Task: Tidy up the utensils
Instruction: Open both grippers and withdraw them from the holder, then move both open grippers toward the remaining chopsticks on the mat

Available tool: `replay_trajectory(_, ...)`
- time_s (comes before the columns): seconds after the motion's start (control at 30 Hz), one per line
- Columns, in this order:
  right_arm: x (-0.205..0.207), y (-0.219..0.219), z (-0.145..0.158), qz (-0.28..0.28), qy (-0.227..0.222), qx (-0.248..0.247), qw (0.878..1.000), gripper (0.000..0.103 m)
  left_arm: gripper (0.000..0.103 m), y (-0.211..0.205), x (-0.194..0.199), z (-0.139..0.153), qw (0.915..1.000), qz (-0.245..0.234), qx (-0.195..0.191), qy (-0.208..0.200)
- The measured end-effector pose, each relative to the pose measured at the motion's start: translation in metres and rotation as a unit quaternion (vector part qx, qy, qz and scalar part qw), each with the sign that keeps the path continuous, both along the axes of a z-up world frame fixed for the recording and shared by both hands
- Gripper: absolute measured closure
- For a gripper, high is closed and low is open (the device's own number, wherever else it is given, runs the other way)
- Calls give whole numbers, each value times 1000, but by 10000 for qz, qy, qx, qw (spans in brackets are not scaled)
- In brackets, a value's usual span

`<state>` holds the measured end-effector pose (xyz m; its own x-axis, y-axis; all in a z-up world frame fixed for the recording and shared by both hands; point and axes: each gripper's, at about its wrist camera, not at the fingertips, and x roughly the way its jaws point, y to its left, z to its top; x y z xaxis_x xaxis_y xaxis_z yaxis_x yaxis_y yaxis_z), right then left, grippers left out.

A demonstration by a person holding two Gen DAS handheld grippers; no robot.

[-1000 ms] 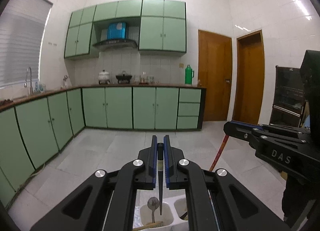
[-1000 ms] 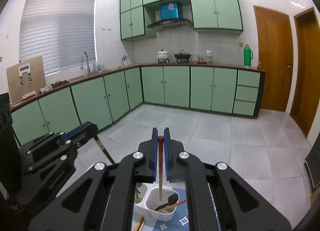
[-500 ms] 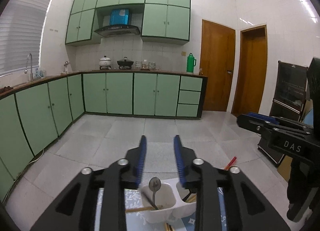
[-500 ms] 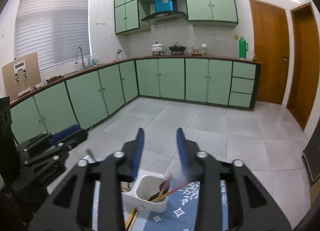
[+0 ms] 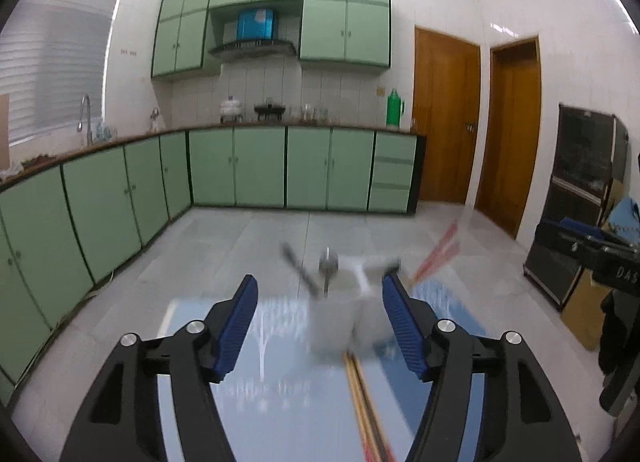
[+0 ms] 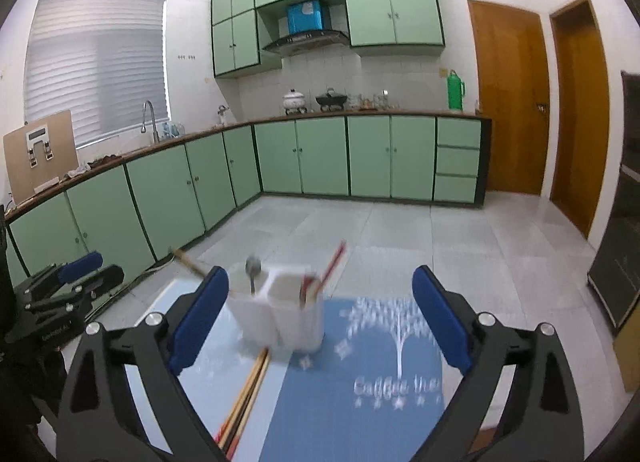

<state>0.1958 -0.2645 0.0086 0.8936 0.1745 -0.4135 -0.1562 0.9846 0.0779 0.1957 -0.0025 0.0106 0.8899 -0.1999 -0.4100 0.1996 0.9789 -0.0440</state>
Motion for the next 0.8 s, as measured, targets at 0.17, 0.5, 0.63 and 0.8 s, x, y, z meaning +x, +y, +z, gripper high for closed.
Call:
replay_trajectory(0.17,-32,10,-48,-41,383,43,9992,8,36,3,-20,-51,9983,15,14,585)
replay_trajectory(0.5,-55,36,-128,-74,1212,143,9925,8,36,10,-39,-125,9915,111,108,1295)
replay_trajectory(0.63,-59,46,-147,-46,1463,152,9891,8,36,14,-39,-144,9883,165,141,1511)
replay_trajectory(0.8,-68,59,-167,-1,1647,-22,9863,9,36,18,-40,-158,9842,173,201,1748)
